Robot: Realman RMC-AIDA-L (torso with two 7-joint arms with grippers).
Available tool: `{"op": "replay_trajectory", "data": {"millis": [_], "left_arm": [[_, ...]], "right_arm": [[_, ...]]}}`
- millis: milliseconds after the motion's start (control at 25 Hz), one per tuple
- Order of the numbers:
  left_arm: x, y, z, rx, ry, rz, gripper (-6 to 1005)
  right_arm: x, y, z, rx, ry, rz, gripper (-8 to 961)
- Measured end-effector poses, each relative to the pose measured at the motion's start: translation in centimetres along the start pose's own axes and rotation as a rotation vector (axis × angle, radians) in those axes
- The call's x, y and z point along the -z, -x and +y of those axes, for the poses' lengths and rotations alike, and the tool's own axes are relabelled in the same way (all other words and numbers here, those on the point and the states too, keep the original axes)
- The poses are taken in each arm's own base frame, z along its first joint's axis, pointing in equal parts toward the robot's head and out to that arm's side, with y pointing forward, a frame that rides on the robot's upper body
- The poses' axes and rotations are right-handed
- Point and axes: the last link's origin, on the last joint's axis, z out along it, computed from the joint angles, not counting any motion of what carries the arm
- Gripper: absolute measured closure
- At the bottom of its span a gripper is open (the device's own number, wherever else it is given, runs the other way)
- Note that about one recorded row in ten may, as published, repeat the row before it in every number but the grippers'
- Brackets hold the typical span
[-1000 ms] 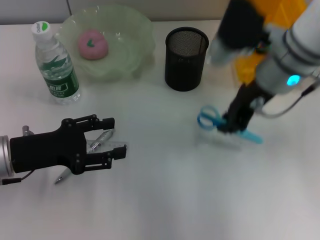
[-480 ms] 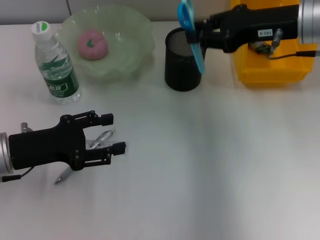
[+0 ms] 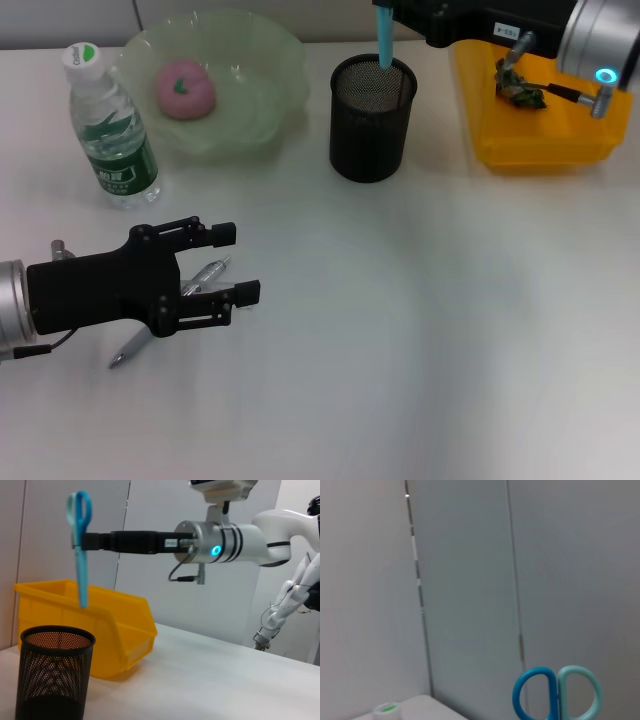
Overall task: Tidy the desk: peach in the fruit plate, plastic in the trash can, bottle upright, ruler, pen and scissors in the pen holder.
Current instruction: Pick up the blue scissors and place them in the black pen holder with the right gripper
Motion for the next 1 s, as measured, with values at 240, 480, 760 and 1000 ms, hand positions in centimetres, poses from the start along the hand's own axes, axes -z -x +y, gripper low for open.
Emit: {"op": "replay_trajectory", "data": {"millis": [240, 480, 760, 1000], "left_arm": [[0.0, -0.1, 0.0, -0.005, 0.0, 0.0, 215], [-0.1, -0.2, -0.1, -0.007, 0.004, 0.001, 215], [0.0, -0.4, -0.3, -0.007, 0.001, 0.001, 215], [0.1, -0.5, -0.4, -0.007, -0.004, 0.004, 215]], "right_arm": [[-1.8, -1.5, -0.3, -0.009, -0.058, 0.05, 714], [-2.4, -2.7, -0.3, -0.011, -0.091, 0.092, 714], [-1.9, -3.1, -0.3, -0.023, -0.092, 0.091, 709], [-1.7, -3.2, -0.3, -0.028, -0.094, 0.088, 694]]}}
